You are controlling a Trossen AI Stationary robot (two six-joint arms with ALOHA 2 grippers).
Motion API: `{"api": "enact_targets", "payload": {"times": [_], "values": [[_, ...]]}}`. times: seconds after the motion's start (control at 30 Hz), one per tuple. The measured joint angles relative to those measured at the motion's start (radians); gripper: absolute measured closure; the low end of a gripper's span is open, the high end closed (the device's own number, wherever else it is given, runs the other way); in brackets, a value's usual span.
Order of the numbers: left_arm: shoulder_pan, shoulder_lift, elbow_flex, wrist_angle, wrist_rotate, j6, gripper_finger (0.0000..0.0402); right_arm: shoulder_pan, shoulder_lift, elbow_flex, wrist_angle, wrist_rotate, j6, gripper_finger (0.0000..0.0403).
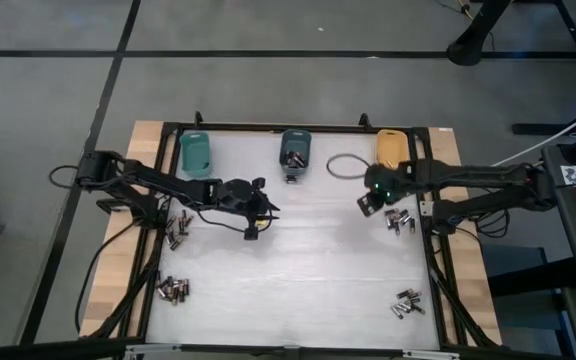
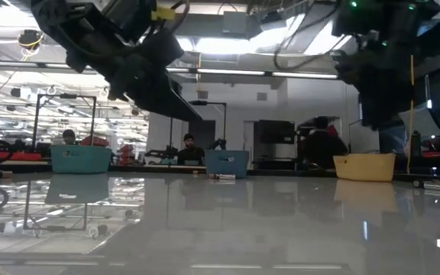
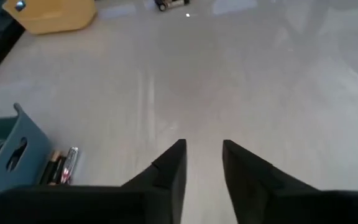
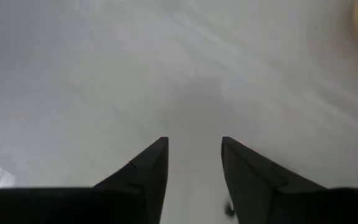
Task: Sort batteries
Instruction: Put the brown battery into the blue bin
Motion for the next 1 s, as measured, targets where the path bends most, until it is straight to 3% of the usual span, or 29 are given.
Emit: {"api": "enact_targets", "payload": {"times": [0.13,0.27,0.47,1.0], "values": [[-0.004,0.036,0.001,0.033,0.0,-0.053,0.0249,0.028,0.0,-0.06,-0.02,0.0,0.102,0.0202],[-0.012,0.041,0.0,0.022,0.002,-0.009,0.0208,0.025,0.0,-0.111,-0.024,0.012,0.119,0.0143],[-0.018,0.041,0.0,0.019,0.004,0.012,0.018,0.025,0.0,-0.159,-0.023,0.036,0.159,0.0082],[-0.018,0.04,0.0,-0.055,0.003,0.056,0.0178,0.025,0.0,-0.292,0.04,0.034,0.277,0.0083]]}}
